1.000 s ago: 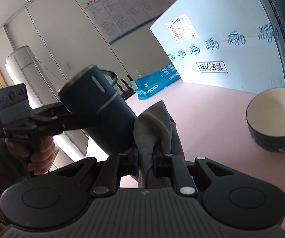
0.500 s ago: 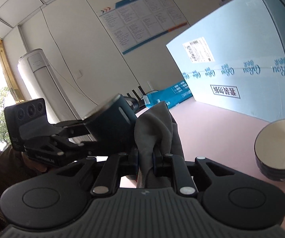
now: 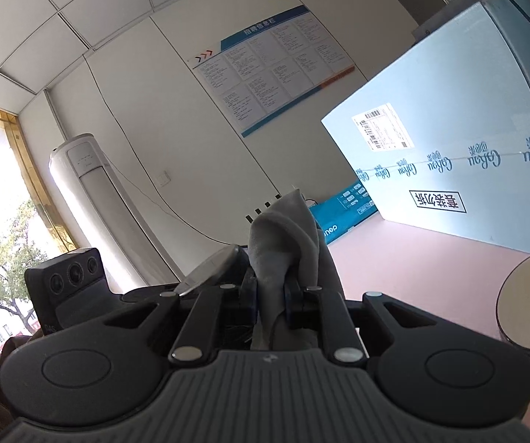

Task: Clean container
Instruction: 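Tilt the bottle toward the right gripper with the left gripper while the right gripper wipes its base, then rub the cloth along the tilted bottle body with the right gripper while the left gripper holds it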

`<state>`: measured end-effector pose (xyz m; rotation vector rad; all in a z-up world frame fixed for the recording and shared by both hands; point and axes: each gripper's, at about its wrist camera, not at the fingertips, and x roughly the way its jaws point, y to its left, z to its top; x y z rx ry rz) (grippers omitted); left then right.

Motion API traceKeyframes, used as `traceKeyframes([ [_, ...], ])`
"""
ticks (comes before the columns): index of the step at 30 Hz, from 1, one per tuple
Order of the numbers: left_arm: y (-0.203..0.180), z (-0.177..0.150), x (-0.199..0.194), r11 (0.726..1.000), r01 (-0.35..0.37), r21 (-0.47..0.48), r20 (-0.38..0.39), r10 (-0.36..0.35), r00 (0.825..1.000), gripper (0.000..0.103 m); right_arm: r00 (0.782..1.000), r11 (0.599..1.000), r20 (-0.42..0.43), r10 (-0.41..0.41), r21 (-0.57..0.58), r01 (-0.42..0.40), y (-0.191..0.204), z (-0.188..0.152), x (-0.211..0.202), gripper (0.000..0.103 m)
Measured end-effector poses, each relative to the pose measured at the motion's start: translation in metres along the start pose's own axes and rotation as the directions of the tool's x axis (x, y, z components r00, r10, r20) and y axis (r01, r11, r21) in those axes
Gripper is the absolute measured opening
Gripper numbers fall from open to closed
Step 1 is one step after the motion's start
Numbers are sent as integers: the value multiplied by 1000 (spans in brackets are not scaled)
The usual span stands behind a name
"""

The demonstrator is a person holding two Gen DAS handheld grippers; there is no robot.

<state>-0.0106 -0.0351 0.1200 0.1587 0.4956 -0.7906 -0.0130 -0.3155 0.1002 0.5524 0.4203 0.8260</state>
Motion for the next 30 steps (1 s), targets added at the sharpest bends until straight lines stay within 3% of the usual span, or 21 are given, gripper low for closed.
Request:
traceKeyframes([
  [7,-3,0,-2,990,-29,-137,27,33,999,73,997,998,-62,-36,58,39,-25,-15,8,17],
  [13,-16,4,1,950,-156,-270,17,167,986,74,990,993,-124,-72,87,83,-40,-34,12,18],
  [15,-20,6,3,915,-219,-339,4,234,972,74,986,991,-146,-86,91,100,-45,-40,14,18],
  [20,-29,8,8,733,-364,-574,-66,402,913,74,981,985,-165,-106,119,126,-52,-53,16,18],
  [23,-36,12,11,663,-428,-614,-100,473,875,74,982,982,-160,-101,140,123,-53,-57,15,18],
  [27,-42,15,15,582,-486,-652,-144,535,833,79,983,981,-158,-94,152,119,-54,-58,14,19],
  [30,-46,16,19,567,-518,-641,-162,559,813,80,983,981,-162,-91,154,116,-54,-59,13,19],
])
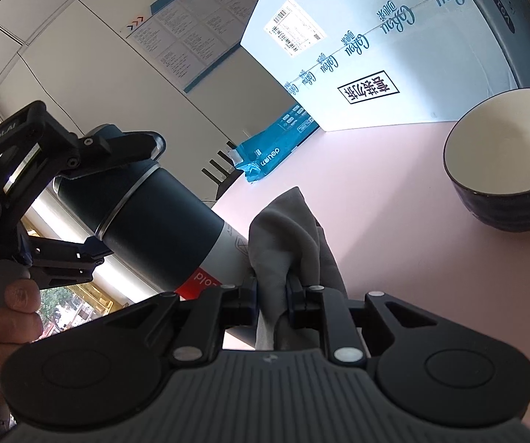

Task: Clean container
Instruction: 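Rub the cloth along the tilted bottle body with the right gripper while the left gripper holds it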

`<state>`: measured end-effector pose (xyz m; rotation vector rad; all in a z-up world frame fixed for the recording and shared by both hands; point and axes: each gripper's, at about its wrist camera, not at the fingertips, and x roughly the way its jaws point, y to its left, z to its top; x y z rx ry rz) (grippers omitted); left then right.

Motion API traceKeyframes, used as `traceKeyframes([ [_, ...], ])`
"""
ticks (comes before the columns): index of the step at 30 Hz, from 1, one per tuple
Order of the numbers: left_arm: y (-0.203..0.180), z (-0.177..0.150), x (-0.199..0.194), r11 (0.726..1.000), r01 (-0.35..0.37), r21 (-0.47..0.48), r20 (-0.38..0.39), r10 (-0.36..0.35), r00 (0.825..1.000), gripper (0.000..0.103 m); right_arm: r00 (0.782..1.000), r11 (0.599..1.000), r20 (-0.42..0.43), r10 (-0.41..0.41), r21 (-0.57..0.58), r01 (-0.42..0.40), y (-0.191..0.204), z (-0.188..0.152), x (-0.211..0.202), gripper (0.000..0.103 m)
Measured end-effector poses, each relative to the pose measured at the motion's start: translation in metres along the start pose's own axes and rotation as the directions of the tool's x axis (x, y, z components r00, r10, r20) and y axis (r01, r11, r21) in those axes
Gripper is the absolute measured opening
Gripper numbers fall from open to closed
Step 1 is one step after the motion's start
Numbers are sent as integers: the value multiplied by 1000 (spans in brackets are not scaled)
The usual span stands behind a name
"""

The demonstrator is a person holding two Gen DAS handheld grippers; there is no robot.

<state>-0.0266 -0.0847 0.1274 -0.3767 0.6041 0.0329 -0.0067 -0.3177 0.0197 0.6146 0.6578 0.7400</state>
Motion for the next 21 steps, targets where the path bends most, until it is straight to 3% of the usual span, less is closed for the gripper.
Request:
traceKeyframes([
  [3,-2,-2,0,998,-18,59,7,18,1000,70,1000,1000,-2,2,-4,-2,0,0,-1,20],
  [9,0,1,-2,989,18,144,-8,-17,1000,67,1000,999,-7,-2,-39,2,4,0,-2,20],
  [15,13,8,0,963,132,235,-60,-121,991,66,998,986,-47,-30,-166,22,19,4,-3,20],
  [21,28,14,6,906,257,336,-102,-236,966,65,992,933,-102,-76,-357,35,37,5,-5,20],
])
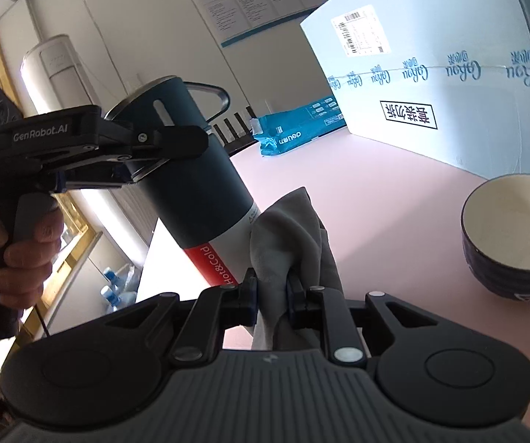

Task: Clean container
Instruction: 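Rub the cloth along the tilted bottle body with the right gripper while the left gripper holds it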

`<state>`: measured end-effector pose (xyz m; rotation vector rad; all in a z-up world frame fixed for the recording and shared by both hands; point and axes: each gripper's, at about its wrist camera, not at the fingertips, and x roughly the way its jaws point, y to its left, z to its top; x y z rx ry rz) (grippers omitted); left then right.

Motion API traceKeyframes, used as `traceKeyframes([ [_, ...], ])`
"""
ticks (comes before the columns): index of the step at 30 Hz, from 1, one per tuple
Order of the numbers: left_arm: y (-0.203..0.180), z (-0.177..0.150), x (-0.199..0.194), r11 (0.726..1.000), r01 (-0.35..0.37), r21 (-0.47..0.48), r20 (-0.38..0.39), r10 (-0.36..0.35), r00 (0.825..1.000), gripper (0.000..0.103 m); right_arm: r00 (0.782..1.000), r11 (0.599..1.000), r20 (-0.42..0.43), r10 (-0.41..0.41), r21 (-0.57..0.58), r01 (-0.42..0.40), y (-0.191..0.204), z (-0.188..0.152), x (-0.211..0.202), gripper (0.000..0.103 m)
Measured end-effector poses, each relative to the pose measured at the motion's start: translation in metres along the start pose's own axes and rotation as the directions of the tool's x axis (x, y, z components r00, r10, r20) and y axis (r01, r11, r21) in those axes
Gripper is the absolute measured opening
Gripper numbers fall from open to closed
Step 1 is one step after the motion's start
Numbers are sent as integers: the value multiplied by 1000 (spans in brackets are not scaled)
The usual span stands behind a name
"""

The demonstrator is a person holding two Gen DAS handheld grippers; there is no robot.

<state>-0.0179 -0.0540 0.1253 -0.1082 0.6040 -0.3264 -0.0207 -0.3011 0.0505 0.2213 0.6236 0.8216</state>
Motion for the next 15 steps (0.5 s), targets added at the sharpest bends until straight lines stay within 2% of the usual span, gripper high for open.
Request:
traceKeyframes([
  [6,3,-2,0,980,131,147,-29,-128,991,65,999,975,-31,-13,-222,6,17,12,-8,20],
  [11,9,1,2,968,184,170,-53,-177,983,65,1000,892,18,-22,-451,27,40,22,-27,20],
  [15,11,0,2,964,198,177,-56,-191,980,65,995,819,100,-17,-569,71,56,29,-45,20],
])
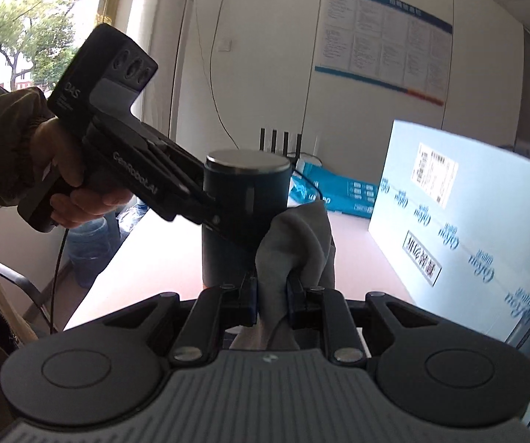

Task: Clean container
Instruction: 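Rub the cloth along the tilted bottle body with the right gripper while the left gripper holds it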

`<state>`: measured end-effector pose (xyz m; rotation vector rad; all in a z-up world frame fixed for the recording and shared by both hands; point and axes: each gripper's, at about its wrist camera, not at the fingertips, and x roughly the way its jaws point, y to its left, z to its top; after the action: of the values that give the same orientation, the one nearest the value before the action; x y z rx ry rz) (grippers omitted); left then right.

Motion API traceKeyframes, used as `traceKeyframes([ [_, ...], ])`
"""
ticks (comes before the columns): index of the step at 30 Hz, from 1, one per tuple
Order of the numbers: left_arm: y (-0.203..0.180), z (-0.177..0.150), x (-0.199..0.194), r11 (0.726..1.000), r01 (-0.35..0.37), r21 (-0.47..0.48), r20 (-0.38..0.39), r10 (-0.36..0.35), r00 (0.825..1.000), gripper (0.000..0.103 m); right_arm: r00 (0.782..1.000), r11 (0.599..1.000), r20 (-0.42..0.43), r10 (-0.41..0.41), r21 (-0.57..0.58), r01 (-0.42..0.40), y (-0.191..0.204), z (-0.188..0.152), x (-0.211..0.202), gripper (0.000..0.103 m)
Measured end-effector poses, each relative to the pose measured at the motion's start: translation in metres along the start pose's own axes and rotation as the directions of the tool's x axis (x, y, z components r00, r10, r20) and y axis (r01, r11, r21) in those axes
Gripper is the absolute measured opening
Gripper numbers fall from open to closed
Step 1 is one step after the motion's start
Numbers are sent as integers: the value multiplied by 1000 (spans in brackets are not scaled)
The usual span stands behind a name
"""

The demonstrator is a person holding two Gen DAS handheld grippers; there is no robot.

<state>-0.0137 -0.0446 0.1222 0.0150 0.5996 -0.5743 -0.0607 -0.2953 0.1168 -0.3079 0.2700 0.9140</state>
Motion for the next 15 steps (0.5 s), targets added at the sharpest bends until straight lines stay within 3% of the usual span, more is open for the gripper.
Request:
traceKeyframes([
  [5,1,0,0,1000,5,-1,2,-5,1000,65,1000,998,20,-12,-66,13,3,4,-2,20],
  [11,2,-1,-1,1000,7,0,5,-7,1000,65,996,999,-89,-21,36,24,-3,-22,22,19],
  [15,2,-1,0,1000,7,-3,9,-7,1000,65,980,997,-200,-10,78,26,5,-45,46,18],
])
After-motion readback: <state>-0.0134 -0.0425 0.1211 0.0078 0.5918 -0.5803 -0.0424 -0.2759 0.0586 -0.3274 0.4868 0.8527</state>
